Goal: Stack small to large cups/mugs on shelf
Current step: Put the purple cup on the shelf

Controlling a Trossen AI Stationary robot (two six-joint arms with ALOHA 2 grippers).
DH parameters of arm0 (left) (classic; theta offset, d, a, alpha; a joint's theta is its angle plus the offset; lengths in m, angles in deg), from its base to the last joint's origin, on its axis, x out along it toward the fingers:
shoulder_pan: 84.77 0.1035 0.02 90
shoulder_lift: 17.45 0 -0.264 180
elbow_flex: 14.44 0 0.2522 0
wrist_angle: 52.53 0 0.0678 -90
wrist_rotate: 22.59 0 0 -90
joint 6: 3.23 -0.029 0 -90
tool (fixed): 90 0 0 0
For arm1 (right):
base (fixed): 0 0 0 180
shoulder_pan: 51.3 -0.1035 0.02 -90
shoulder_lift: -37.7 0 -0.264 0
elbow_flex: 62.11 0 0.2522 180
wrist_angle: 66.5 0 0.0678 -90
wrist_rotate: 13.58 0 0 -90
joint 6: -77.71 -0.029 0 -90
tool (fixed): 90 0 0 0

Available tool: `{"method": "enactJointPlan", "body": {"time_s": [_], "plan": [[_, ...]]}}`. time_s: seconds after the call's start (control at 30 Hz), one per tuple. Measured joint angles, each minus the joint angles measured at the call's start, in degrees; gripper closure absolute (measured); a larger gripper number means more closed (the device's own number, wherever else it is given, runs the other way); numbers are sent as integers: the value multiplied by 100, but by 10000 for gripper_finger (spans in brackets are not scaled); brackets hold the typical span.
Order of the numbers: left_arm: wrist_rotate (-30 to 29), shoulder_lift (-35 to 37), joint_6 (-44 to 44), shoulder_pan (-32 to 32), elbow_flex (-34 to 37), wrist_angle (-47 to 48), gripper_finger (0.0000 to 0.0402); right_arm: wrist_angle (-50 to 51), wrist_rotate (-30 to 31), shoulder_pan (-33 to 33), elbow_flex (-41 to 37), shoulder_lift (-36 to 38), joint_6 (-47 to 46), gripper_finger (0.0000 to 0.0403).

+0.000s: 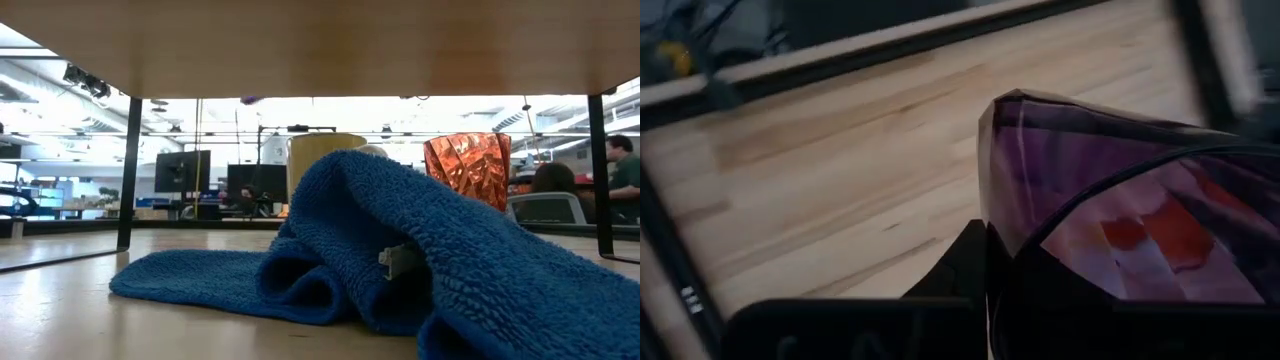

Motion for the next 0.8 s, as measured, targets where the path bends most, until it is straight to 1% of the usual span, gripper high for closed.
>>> {"method": "enactJointPlan", "body": {"time_s": [0.1, 0.2, 0.3, 0.4, 0.5, 0.63, 0.8], "plan": [[2, 2, 65, -383, -654, 207, 390, 24, 0, 2, 0, 0, 31, 311], [-1, 2, 355, -852, -1118, 291, 390, 23, 0, 2, 0, 0, 159, 311], [5, 2, 572, -1409, -1422, 293, 390, 23, 0, 2, 0, 0, 144, 311], [117, 2, 854, -2001, -1536, 291, 390, 23, 0, 2, 0, 0, 149, 311], [384, -4, 1157, -2591, -1533, 301, 390, 23, 0, 2, 0, 0, 148, 311], [1012, -105, 1602, -3329, -1533, 23, 390, 21, 0, 2, 0, 0, 152, 311], [1687, -306, 2172, -4117, -1531, -1250, 390, 21, 138, 2, 0, 2, 282, 311]]}}
